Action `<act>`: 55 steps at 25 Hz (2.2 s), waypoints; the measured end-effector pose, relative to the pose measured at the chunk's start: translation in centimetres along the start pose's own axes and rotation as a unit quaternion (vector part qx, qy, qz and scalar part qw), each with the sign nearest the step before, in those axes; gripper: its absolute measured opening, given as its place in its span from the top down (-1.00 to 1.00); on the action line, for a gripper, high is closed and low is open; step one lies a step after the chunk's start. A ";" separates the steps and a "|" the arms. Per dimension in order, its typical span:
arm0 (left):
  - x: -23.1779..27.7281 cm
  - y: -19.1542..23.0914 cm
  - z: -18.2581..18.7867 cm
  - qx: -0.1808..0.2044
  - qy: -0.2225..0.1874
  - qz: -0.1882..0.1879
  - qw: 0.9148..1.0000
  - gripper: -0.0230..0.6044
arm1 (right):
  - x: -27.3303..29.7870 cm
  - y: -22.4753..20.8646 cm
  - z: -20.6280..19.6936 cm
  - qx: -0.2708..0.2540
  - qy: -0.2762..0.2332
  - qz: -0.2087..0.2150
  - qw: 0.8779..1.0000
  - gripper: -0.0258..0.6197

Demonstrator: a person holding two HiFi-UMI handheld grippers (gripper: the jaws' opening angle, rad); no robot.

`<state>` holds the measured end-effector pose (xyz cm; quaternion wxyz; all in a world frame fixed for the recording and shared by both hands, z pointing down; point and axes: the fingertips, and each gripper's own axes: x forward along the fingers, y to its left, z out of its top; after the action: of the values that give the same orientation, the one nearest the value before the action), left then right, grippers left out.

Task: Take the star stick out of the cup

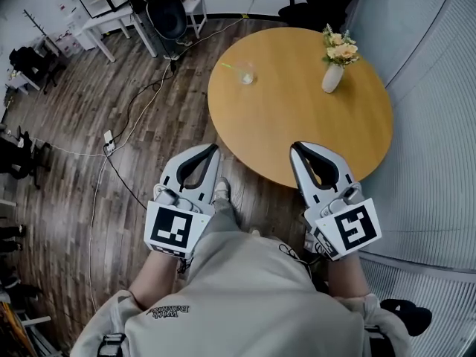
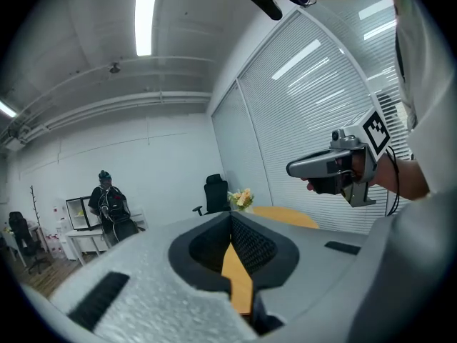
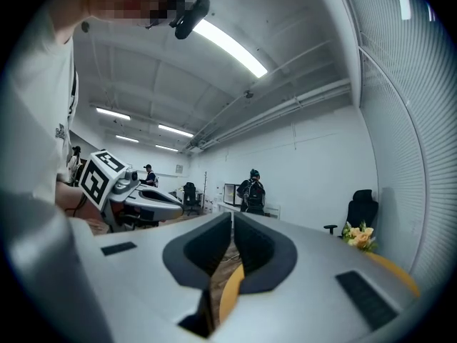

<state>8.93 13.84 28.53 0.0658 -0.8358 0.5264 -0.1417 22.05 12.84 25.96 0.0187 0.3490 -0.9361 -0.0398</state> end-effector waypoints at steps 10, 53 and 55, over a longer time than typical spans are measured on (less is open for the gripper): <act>2.0 2.9 -2.1 0.007 0.005 -0.023 1.000 0.86 | 4.4 0.1 -1.6 0.001 0.019 0.001 1.000 0.81; 18.6 33.2 -8.4 -0.029 -0.007 -0.123 0.992 0.86 | 37.8 -6.3 -3.0 -0.006 0.101 -0.099 0.990 0.81; 19.2 34.0 -8.4 -0.024 -0.012 -0.134 0.991 0.86 | 38.8 -6.4 -2.8 -0.016 0.102 -0.109 0.989 0.81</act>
<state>-15.12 -17.92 30.88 0.0322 -0.9017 0.4120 -0.1268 -2.94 -17.57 28.44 0.1155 0.4512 -0.8847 -0.0202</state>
